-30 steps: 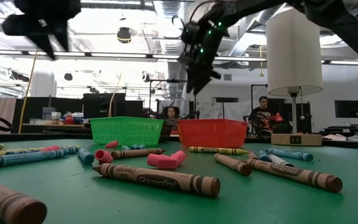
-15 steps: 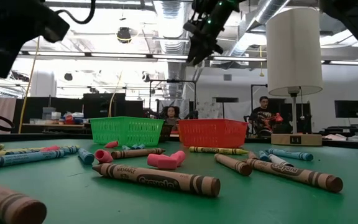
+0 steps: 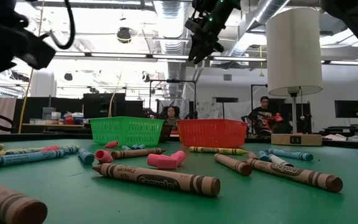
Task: Sort crayons
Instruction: Put the yellow crayon into the bin
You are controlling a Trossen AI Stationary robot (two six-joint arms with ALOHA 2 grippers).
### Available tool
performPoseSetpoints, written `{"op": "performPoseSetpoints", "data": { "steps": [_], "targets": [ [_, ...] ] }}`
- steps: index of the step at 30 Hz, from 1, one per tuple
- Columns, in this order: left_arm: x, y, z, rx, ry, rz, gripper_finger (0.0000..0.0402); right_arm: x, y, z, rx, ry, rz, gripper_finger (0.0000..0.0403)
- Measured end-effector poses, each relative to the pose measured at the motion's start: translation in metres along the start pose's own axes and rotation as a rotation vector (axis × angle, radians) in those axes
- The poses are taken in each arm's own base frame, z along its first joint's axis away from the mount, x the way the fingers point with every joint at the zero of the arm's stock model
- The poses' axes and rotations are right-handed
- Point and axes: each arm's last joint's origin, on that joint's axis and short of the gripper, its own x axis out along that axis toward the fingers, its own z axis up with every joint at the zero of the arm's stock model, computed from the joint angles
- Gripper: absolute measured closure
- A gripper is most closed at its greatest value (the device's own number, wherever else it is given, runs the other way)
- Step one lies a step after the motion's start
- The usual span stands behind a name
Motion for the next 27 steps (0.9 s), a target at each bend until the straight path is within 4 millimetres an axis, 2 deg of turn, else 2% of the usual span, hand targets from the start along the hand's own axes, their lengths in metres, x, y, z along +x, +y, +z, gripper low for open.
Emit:
{"op": "performPoseSetpoints", "data": {
  "steps": [6, 17, 21, 27],
  "targets": [
    [0.024, 0.011, -0.006, -0.049, 0.028, 0.004, 0.0207, 0.000, 0.003, 0.000, -0.004, 0.002, 0.007, 0.0259],
    [0.044, 0.019, -0.008, -0.034, 0.051, -0.028, 0.0211, 0.001, 0.012, -0.001, -0.019, 0.010, 0.023, 0.0259],
    [0.048, 0.022, -0.008, -0.024, 0.074, -0.017, 0.0239, 0.001, 0.012, -0.002, -0.019, 0.018, 0.022, 0.0259],
    [0.048, 0.024, -0.008, -0.009, 0.063, -0.007, 0.0319, 0.001, 0.012, -0.003, -0.018, 0.029, 0.022, 0.0259]
  ]
}}
